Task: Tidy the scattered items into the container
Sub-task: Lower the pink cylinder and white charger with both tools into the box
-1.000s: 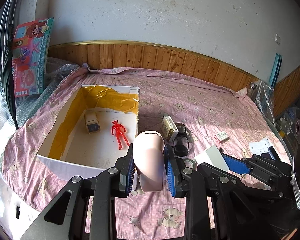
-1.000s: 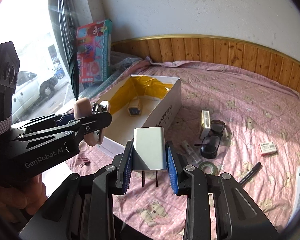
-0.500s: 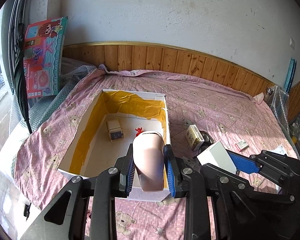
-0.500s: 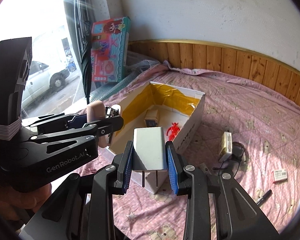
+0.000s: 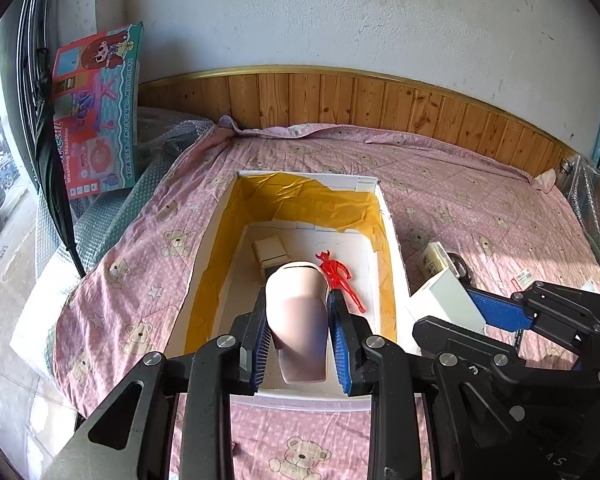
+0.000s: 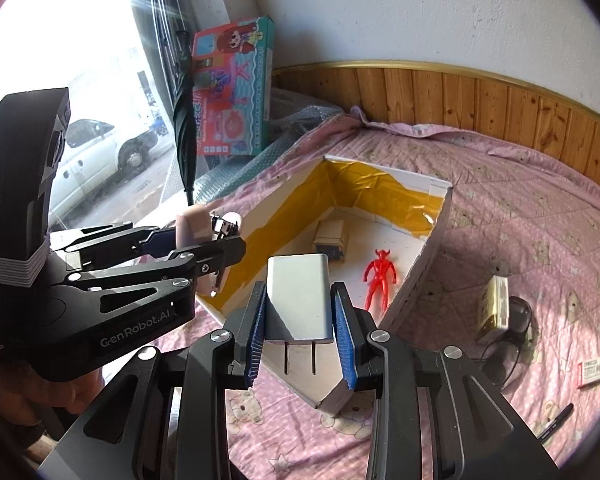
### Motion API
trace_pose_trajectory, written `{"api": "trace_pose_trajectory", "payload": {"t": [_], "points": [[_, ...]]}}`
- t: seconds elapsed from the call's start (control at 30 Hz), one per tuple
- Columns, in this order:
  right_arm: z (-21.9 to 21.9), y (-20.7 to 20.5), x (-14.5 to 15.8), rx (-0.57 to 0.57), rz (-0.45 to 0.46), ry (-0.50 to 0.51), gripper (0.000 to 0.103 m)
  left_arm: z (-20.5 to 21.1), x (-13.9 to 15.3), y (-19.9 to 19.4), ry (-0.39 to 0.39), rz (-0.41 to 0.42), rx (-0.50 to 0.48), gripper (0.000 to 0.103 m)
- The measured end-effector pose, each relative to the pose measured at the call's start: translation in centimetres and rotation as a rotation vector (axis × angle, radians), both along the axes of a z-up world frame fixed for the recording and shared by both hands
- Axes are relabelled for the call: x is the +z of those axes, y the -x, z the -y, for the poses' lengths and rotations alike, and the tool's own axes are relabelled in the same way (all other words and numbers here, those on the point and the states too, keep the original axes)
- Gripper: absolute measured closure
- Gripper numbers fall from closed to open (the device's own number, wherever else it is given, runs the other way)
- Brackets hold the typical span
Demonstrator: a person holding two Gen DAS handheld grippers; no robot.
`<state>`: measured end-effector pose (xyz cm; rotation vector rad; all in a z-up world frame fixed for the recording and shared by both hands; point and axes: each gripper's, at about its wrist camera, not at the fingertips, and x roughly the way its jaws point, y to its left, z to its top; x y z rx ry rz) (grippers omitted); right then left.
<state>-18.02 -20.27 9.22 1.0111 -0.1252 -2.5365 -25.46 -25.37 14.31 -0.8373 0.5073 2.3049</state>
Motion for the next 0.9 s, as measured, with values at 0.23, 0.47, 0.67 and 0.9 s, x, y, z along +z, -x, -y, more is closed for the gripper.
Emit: {"api": "trace_pose_trajectory", "payload": {"t": [0.23,0.47,0.67,0.9], "points": [[0.6,2.8,-1.3,0.038,0.068,0.021,0.07,-0.8,-1.7,2.2,0.097,0.034,-0.019,0.075],[1.6,5.4,-3.4,0.078,0.146,0.001,0.07,-1.5,-3.8,4.3,0.19,0.103,-0.033,0.075],[2.5,7.7,-5.8,0.156,0.251,-0.051,0.07,-2.6,-6.2,6.5,0.289,0.199,-0.063,0.075],[3.0,9.4,-8.3,0.204,0.353,-0.093,0.07,-4.0,-9.4,8.6,0.429,0.282,-0.109,0.075]]}}
